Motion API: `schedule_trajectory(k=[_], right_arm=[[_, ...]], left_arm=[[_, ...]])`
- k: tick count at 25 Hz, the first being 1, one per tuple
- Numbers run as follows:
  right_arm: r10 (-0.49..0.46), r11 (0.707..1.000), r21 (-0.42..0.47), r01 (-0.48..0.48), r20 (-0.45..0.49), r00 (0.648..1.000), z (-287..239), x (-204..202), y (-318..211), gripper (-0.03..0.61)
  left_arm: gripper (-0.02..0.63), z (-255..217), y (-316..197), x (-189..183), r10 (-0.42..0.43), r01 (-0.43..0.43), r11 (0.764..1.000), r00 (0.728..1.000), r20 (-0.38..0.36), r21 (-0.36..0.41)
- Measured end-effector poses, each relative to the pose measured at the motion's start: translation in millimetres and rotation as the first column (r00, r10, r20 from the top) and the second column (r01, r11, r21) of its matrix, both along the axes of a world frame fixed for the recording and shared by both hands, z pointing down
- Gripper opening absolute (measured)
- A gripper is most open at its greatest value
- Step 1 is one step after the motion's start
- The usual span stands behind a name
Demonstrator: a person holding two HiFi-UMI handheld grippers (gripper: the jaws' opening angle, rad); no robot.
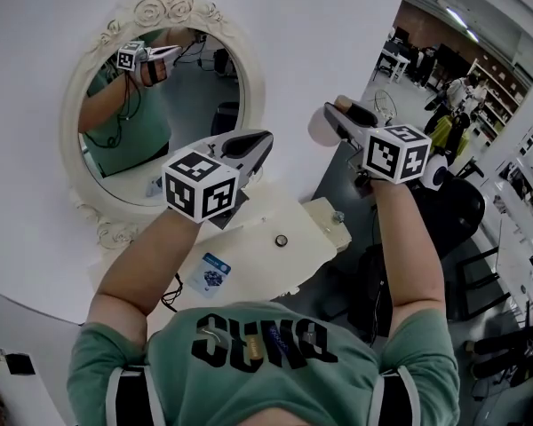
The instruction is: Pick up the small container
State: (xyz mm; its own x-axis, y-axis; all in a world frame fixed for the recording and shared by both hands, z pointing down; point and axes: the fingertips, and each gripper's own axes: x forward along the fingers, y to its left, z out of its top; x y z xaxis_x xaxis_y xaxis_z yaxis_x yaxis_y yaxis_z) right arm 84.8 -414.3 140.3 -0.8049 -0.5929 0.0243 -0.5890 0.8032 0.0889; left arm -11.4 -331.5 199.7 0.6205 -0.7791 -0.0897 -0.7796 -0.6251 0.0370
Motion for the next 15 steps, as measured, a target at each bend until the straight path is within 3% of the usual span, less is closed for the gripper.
schedule_trajectory(k=[15], right_arm=[[-0.003,1.000,-0.008,0.003,0.000,1.000,0.2,-2.2,3.0,0.146]], left_arm=[[0.000,-2.6,1.9,-1.5,-0.001,0.001,1.000,1.000,0.010,-0.001]])
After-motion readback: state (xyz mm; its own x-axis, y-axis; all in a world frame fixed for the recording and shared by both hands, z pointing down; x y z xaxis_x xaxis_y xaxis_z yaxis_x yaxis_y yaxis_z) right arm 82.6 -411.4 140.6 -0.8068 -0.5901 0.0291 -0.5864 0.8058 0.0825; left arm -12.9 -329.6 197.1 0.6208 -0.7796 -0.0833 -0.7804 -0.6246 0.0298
